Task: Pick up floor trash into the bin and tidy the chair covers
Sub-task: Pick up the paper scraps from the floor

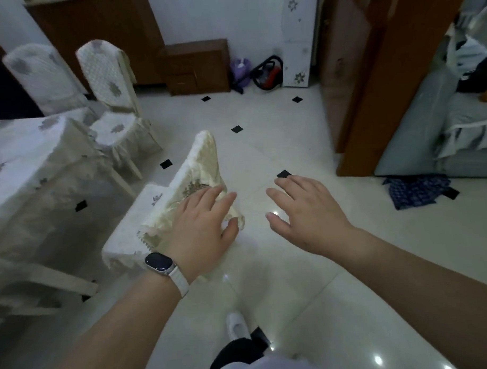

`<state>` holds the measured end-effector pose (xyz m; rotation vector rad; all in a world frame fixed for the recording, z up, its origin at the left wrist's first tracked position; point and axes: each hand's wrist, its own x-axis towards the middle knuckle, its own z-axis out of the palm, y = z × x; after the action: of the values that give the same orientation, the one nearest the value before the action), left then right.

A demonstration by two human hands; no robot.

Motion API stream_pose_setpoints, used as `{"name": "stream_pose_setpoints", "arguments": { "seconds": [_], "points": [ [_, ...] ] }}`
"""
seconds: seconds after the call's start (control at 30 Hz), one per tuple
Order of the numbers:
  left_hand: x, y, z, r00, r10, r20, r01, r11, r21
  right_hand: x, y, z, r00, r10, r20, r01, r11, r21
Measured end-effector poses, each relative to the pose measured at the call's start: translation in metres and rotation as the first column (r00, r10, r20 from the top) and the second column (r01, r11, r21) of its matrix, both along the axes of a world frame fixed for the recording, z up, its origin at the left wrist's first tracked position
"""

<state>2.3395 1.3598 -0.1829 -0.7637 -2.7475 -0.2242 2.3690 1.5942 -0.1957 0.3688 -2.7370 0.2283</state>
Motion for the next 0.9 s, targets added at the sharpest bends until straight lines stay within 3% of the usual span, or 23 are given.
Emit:
{"name": "stream_pose_setpoints", "arguments": {
  "seconds": [0.2, 0.5, 0.9],
  "points": [
    [-0.08, 0.024, -0.022, 0.996, -0.081, 0.036, 0.08, 0.996, 0.033, -0.06, 0.02, -0.009, 0.998, -0.062, 0.0, 0.061, 0.996, 0.066],
    [-0.255, 0.019, -0.024, 0.986, -0.168, -0.021, 0.169, 0.984, 0.049, -0.214, 0.003, 0.004, 0.99, -0.139, 0.038, 0.129, 0.972, 0.195],
    [-0.414, 0.048, -0.027, 0.971, -0.236, -0.017, 0.237, 0.972, 0.007, -0.357, 0.036, 0.004, 0.98, -0.201, -0.01, 0.201, 0.975, 0.096]
  ]
}}
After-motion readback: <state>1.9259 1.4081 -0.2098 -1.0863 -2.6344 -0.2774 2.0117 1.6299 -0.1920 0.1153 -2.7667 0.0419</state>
